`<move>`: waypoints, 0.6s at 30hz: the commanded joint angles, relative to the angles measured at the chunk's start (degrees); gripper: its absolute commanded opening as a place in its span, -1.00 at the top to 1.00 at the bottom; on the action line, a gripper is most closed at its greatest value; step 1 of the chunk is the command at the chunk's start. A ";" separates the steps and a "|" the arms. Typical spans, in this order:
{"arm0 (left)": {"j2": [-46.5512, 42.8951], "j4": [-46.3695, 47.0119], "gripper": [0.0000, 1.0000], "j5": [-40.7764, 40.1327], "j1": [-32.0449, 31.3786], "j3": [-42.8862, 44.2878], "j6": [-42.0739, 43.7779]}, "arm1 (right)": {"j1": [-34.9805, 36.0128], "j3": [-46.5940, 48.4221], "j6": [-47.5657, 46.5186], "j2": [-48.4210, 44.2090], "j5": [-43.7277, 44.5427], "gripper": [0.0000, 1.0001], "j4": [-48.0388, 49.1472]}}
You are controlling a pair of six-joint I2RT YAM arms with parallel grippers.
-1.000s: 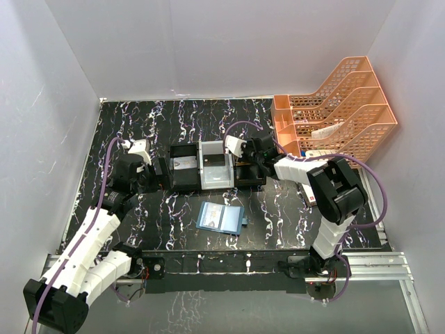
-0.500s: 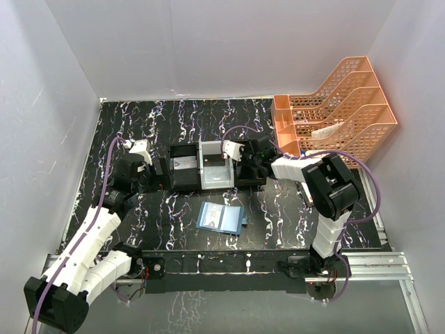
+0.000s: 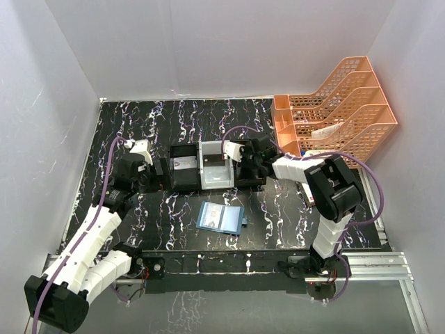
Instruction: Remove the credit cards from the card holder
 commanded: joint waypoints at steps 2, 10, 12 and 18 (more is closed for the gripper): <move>0.15 0.19 -0.97 0.91 0.22 -0.07 0.91 | 0.20 1.32 1.48 -6.99 -2.43 0.32 1.41; 0.79 0.26 -0.97 1.69 0.24 -0.06 0.91 | 0.31 -3.49 11.99 -18.00 -2.52 0.30 7.54; 0.98 0.40 -0.97 2.24 0.20 0.07 0.76 | 0.33 -5.23 20.17 -22.55 -2.84 0.27 10.41; 0.56 1.12 -0.97 5.14 0.24 0.02 -0.48 | 0.31 -7.24 65.58 -34.57 7.59 -0.53 7.15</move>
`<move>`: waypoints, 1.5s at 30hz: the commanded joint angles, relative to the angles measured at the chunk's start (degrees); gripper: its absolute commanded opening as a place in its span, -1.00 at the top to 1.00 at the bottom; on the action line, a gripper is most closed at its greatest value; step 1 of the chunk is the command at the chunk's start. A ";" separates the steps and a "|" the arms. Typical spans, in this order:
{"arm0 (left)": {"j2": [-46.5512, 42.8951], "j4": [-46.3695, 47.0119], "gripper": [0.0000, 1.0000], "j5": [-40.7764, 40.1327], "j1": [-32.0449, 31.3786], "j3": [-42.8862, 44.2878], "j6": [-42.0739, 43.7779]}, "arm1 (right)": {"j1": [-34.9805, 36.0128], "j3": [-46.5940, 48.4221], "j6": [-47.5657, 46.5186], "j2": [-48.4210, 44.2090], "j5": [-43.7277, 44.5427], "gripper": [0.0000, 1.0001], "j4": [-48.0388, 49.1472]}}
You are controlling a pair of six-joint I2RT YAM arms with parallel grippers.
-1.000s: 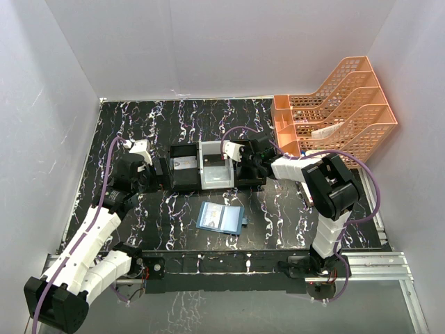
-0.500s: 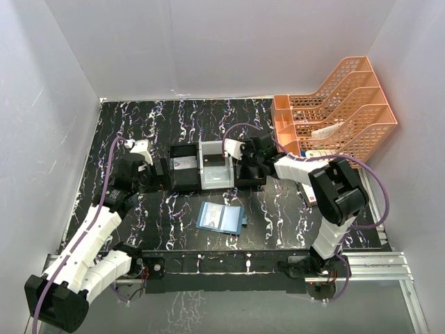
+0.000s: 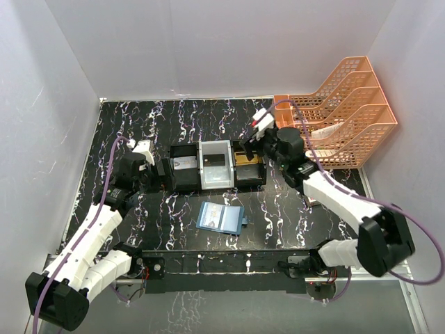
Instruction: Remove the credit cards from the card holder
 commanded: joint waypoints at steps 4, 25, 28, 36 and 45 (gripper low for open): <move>-0.29 1.14 -0.97 3.52 0.24 0.10 -0.91 | -0.02 -1.68 53.72 -9.75 -4.12 -0.83 -7.31; -1.90 -4.58 -0.97 -19.21 0.24 1.81 -6.16 | 34.12 8.26 80.25 5.34 37.29 -0.52 -42.56; -2.75 -4.47 -0.97 -19.85 0.31 1.55 -6.36 | 35.81 12.75 81.26 11.35 38.62 -0.44 -43.61; -3.21 -4.15 -0.97 -19.34 0.30 1.32 -6.10 | 36.59 16.58 83.05 19.45 37.56 -0.39 -43.18; -3.03 -4.00 -0.97 -18.88 0.25 1.25 -5.93 | 36.54 19.29 81.98 26.06 34.93 -0.37 -43.41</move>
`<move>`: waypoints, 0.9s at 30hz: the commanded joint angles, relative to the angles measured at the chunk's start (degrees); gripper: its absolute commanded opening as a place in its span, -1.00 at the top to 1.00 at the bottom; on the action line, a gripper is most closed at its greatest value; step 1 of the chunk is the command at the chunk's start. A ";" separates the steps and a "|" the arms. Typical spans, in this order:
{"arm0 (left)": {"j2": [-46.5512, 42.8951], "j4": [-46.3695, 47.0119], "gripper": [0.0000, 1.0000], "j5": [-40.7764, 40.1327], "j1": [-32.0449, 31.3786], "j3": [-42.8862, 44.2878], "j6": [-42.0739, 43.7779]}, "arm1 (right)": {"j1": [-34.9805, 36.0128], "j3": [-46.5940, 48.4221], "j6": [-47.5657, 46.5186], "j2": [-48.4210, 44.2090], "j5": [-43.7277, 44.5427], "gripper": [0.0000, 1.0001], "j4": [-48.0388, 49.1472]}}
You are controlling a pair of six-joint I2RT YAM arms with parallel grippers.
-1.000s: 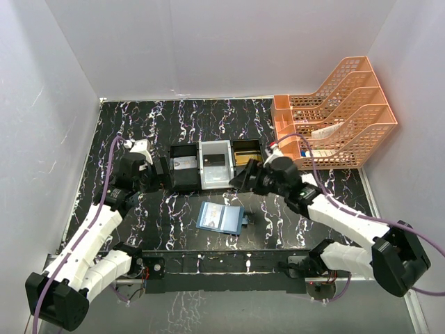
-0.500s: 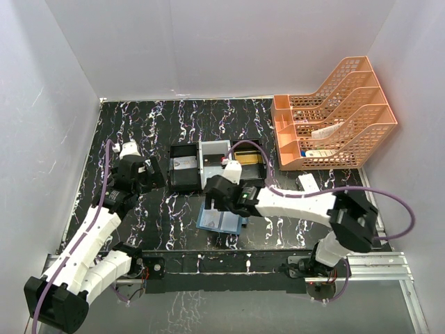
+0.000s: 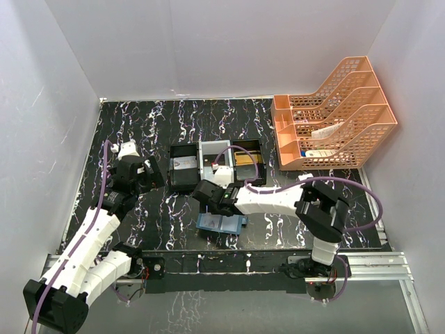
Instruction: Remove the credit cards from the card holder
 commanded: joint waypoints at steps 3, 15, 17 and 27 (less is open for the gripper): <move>-0.50 -0.34 -0.97 -0.89 0.30 1.17 0.13 | 0.07 3.24 0.49 3.12 0.22 -0.36 -0.07; 0.02 -0.38 -0.97 -0.14 0.30 1.15 0.33 | 0.11 1.56 -0.03 5.23 -0.39 0.00 -0.69; 0.02 -0.23 -0.97 0.33 0.29 1.12 0.40 | 0.07 0.29 -0.52 3.89 -1.30 0.06 1.65; 0.82 4.00 -0.94 16.10 0.21 -0.74 -2.99 | -2.39 -10.00 -1.67 -3.14 -9.96 0.17 17.08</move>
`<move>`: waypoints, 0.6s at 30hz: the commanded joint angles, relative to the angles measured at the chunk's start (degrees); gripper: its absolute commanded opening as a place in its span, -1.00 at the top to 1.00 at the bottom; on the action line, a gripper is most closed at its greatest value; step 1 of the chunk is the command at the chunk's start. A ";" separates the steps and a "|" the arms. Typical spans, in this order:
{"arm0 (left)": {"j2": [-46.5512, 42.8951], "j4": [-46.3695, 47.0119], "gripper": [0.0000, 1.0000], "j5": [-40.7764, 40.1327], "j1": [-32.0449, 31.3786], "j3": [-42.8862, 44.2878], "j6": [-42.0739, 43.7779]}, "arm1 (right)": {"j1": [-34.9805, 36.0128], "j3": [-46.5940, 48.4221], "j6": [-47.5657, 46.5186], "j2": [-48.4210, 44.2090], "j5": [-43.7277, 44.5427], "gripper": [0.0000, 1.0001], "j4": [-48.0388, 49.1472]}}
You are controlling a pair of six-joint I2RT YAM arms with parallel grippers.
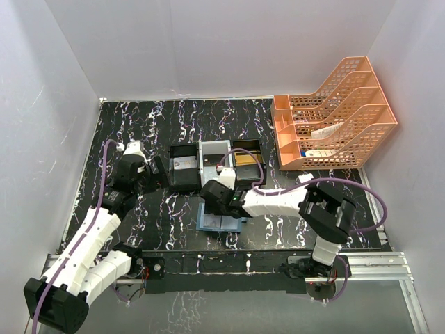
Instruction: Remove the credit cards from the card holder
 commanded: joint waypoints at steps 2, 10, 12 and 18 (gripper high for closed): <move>0.65 4.19 -0.90 15.45 0.24 -1.62 -4.99 | -1.78 -7.56 0.35 -4.75 -8.23 0.16 11.85; 0.54 25.60 -0.52 43.31 0.07 -15.66 -14.40 | -4.10 -15.46 1.77 -9.80 -11.59 0.16 21.33; 0.89 30.40 -0.46 44.81 -0.33 -18.95 -17.26 | -4.11 -15.41 3.07 -10.34 -11.02 0.16 20.26; 4.92 29.15 -0.39 43.03 -2.67 -19.57 -15.75 | -4.11 -14.08 2.17 -10.09 -10.62 0.06 18.56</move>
